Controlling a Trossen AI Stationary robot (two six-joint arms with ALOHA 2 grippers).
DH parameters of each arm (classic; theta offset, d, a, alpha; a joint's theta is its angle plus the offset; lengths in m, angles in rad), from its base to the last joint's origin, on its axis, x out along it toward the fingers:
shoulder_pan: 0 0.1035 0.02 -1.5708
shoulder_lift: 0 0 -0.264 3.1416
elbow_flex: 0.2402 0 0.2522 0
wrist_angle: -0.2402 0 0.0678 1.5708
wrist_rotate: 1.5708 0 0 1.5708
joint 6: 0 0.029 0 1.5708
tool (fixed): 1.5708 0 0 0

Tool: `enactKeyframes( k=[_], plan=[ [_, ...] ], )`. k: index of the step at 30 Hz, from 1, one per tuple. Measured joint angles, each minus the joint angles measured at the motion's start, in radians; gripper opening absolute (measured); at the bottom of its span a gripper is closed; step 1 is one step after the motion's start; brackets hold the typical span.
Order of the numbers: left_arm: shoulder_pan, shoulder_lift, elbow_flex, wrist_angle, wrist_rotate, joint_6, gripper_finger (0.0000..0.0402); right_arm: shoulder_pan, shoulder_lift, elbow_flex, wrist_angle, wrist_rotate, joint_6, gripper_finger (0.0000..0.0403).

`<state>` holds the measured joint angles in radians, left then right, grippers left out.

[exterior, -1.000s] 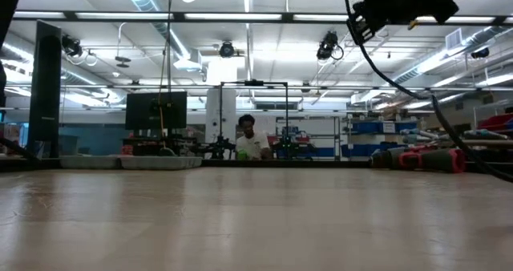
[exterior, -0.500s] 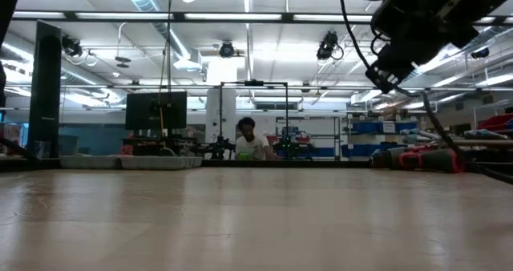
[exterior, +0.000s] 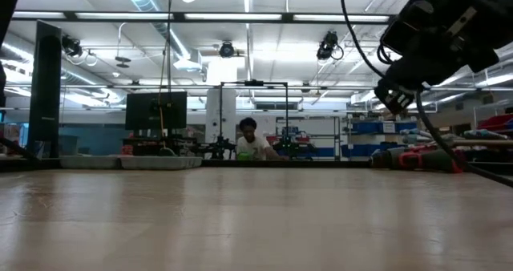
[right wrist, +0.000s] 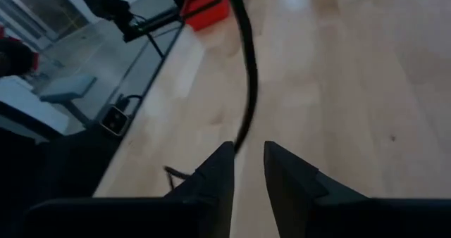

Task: Coil cords
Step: Coil the black wire on the spool

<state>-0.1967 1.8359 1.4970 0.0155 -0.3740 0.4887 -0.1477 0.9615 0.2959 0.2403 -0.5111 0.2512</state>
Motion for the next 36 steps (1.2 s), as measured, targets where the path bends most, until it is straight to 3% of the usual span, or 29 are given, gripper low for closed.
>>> enactKeyframes(
  k=[11,27,33,36],
  plan=[
    [0.000,0.000,0.025,-0.017,-0.020,0.004,0.0000,0.083,0.000,-0.008,0.022,0.067,0.049,0.0077],
    [-0.006,0.000,0.026,-0.006,-0.037,0.006,0.0000,0.083,0.000,-0.007,0.067,0.130,0.098,0.0076],
    [-0.006,0.000,0.026,-0.007,-0.048,0.011,0.0000,0.093,0.000,-0.007,0.066,0.144,0.063,0.0015],
    [-0.006,0.000,0.026,-0.007,-0.048,0.011,0.0000,0.108,0.000,-0.006,0.057,0.177,0.048,0.0010]
  ],
)
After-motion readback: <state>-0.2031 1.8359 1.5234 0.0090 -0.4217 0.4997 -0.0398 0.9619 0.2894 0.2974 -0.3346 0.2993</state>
